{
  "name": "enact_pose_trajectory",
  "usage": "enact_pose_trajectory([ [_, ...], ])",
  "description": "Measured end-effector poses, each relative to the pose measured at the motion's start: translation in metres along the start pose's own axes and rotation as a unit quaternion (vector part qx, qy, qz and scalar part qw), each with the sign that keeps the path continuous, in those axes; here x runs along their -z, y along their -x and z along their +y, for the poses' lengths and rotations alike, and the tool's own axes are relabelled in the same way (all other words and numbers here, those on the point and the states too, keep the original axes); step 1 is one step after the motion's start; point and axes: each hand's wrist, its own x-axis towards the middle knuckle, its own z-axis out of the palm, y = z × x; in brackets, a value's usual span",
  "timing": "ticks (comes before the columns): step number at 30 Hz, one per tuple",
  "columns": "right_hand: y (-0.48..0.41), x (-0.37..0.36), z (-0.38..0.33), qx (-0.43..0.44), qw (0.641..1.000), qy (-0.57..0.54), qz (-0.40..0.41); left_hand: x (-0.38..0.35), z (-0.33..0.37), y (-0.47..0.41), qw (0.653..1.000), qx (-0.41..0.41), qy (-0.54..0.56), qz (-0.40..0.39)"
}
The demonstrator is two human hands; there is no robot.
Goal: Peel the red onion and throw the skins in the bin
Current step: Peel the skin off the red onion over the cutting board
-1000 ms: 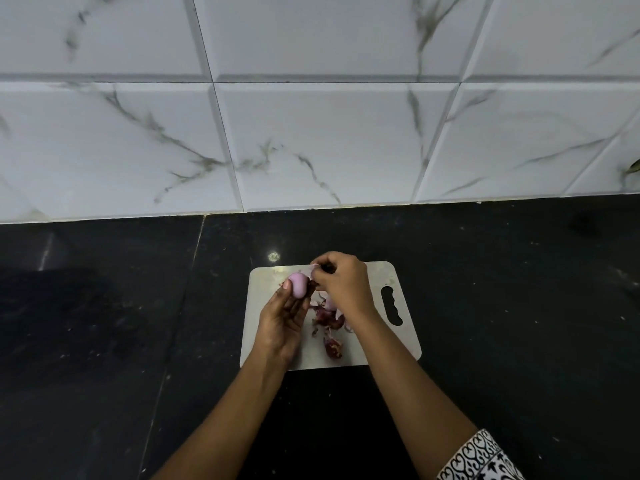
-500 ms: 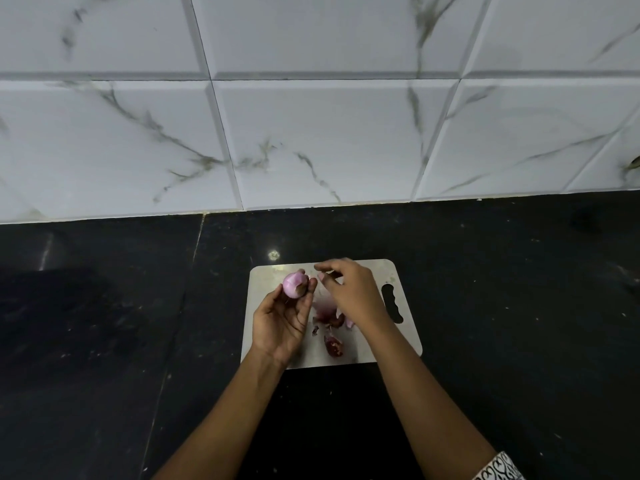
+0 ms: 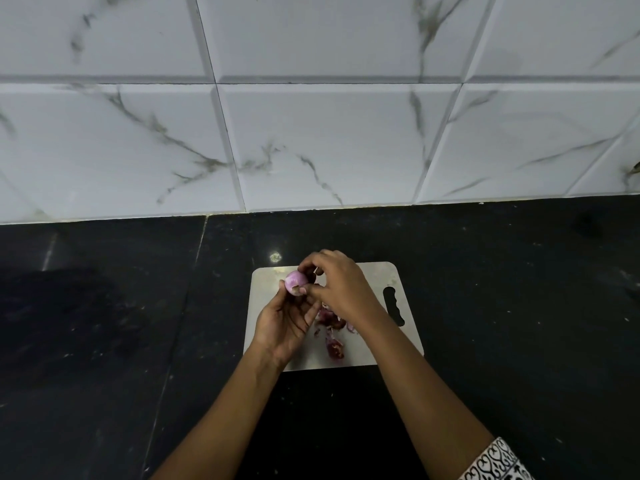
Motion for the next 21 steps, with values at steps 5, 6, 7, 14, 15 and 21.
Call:
enact_pose_trajectory([
  [5, -0.001, -0.001, -0.003, -0.014, 1.000, -0.016, -0.019, 0.000, -0.002, 0.000, 0.999, -0.038, -0.033, 0.013],
  [6, -0.001, -0.001, -0.003, -0.018, 0.999, -0.018, -0.024, 0.000, -0.002, 0.000, 0.998, -0.046, -0.041, 0.017],
  [7, 0.000, -0.002, -0.003, -0.020, 0.999, -0.015, -0.026, 0.000, -0.003, 0.001, 0.997, -0.052, -0.047, 0.022],
  [14, 0.010, 0.002, -0.004, -0.025, 0.993, -0.086, -0.071, -0.004, -0.007, 0.000, 0.993, -0.084, -0.043, 0.064],
  [15, 0.012, 0.004, -0.003, -0.046, 0.986, -0.135, -0.082, -0.005, -0.005, 0.001, 0.993, -0.085, -0.025, 0.074],
  [21, 0.017, 0.010, 0.027, -0.173, 0.983, -0.049, 0.043, -0.003, 0.003, 0.003, 0.993, -0.070, 0.010, 0.098],
])
